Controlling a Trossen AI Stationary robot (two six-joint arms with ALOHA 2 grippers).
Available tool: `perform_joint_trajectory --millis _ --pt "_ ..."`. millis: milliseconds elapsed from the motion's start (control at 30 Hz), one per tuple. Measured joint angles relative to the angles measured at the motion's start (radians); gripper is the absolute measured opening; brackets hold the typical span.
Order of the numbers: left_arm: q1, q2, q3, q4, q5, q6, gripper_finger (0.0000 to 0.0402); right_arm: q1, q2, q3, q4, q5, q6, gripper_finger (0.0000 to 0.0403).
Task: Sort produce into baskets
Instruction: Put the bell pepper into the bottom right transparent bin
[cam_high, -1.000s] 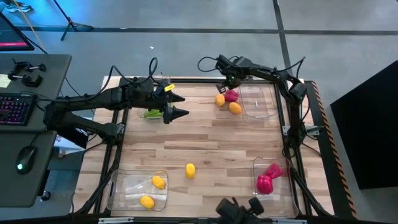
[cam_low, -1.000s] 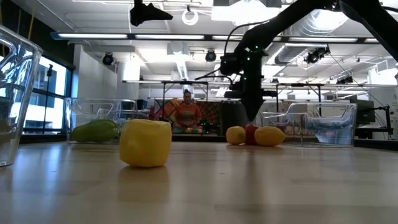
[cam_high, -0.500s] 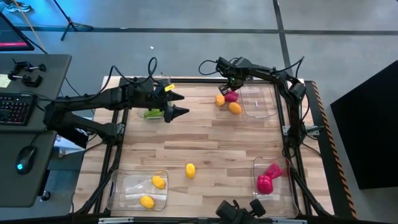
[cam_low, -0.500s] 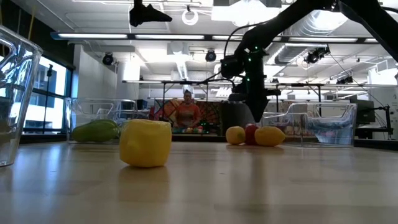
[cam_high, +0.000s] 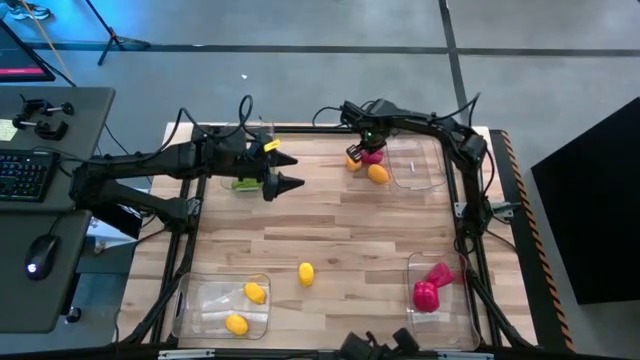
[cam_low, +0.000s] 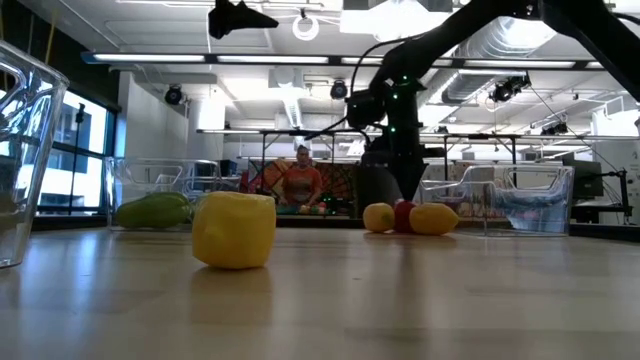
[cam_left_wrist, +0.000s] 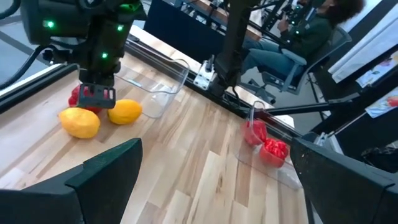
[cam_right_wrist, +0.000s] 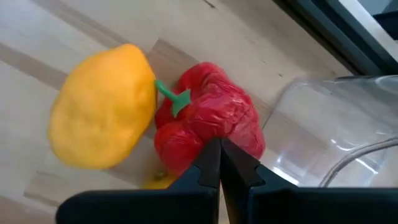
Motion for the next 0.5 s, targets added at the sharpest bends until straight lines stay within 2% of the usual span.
perform_joint_trajectory --millis 233,500 --pt "-0.017 0.000 0.000 0.000 0.000 -0.001 0.0395 0.038 0.007 0.001 0.024 0.022 0.023 0.0000" --pt "-0.023 0.000 0.000 0.000 0.000 -0.002 0.0395 0.102 0.007 0.000 0.075 -0.035 0.027 0.0000"
